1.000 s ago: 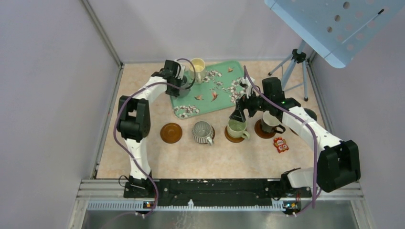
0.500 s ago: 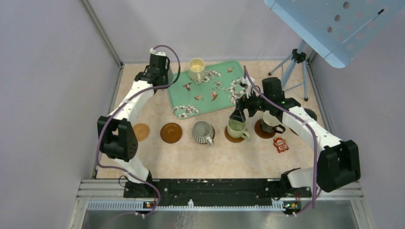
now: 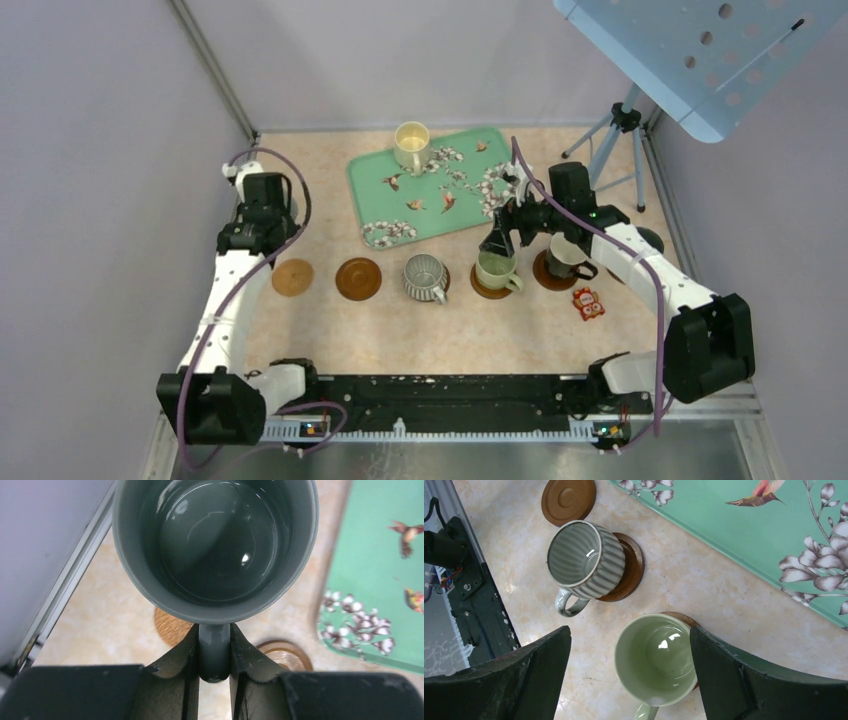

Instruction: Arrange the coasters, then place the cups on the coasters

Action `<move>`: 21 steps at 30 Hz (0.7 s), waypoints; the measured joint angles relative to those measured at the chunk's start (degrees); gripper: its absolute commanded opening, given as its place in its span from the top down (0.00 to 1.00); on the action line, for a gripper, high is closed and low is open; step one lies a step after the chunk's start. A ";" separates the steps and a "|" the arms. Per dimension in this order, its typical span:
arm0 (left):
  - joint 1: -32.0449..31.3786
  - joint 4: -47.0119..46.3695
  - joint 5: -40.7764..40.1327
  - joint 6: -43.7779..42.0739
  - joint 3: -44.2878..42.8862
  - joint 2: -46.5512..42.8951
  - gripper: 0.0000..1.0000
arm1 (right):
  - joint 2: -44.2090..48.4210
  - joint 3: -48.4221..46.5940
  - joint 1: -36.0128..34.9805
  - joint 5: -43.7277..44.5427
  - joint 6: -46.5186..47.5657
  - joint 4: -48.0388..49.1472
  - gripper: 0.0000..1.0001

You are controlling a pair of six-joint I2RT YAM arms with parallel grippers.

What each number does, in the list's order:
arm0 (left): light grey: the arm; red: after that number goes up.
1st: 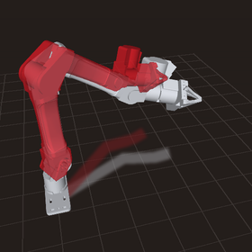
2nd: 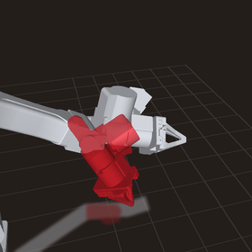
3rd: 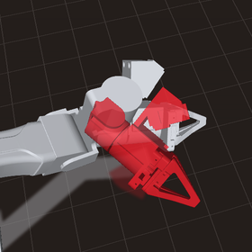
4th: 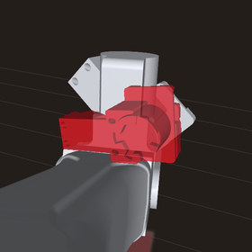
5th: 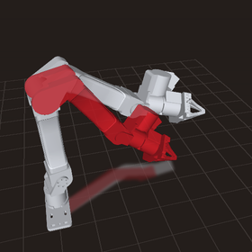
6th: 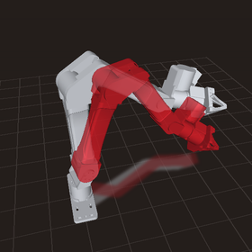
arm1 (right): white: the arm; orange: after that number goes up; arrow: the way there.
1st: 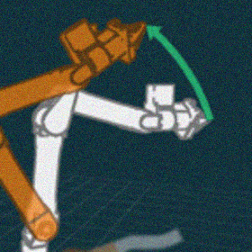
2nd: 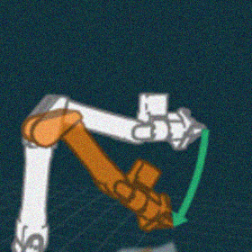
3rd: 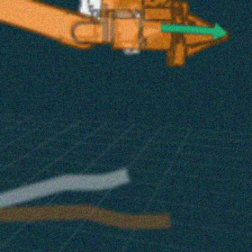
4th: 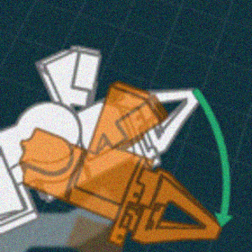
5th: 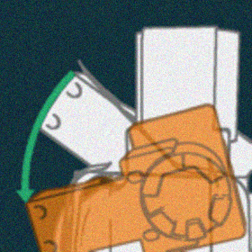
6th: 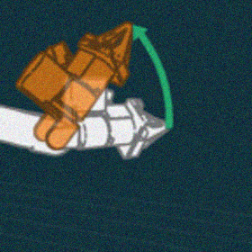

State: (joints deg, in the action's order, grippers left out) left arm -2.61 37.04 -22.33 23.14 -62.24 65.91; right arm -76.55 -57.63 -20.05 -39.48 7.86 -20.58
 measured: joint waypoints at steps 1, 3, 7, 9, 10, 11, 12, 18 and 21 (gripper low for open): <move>1.77 0.98 0.79 0.26 1.07 -1.16 1.00 | 0.00 0.00 0.00 -0.20 -0.04 -0.02 0.13; 4.94 2.51 2.03 0.63 2.64 -1.97 1.00 | 0.00 0.00 0.00 -0.61 -0.15 0.00 0.13; 8.41 4.55 4.26 0.87 6.64 -2.05 1.00 | 0.00 0.00 0.00 -1.16 -0.37 -0.02 0.13; 8.52 5.40 5.99 0.87 8.76 -2.29 1.00 | -0.02 0.00 0.00 -1.27 -0.42 -0.04 0.13; 8.50 6.14 7.13 0.83 9.66 -2.45 1.00 | -0.02 0.00 0.00 -1.31 -0.44 -0.04 0.13; 8.50 6.82 8.26 0.79 10.38 -2.71 1.00 | -0.02 0.00 0.00 -1.33 -0.42 -0.04 0.13; 8.46 7.19 9.16 0.72 11.10 -3.13 1.00 | -0.02 0.00 0.00 -1.36 -0.42 -0.02 0.13; 8.46 7.54 11.47 0.33 14.58 -5.99 1.00 | -0.70 0.00 0.00 -2.01 -0.42 -0.07 0.14; 8.46 7.10 11.13 0.33 14.69 -6.03 1.00 | -1.27 0.02 0.00 -2.25 -0.42 -0.22 0.14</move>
State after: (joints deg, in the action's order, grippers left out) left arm 5.85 44.14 -11.20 23.46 -47.55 59.88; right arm -77.82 -57.60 -20.05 -41.74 7.44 -20.80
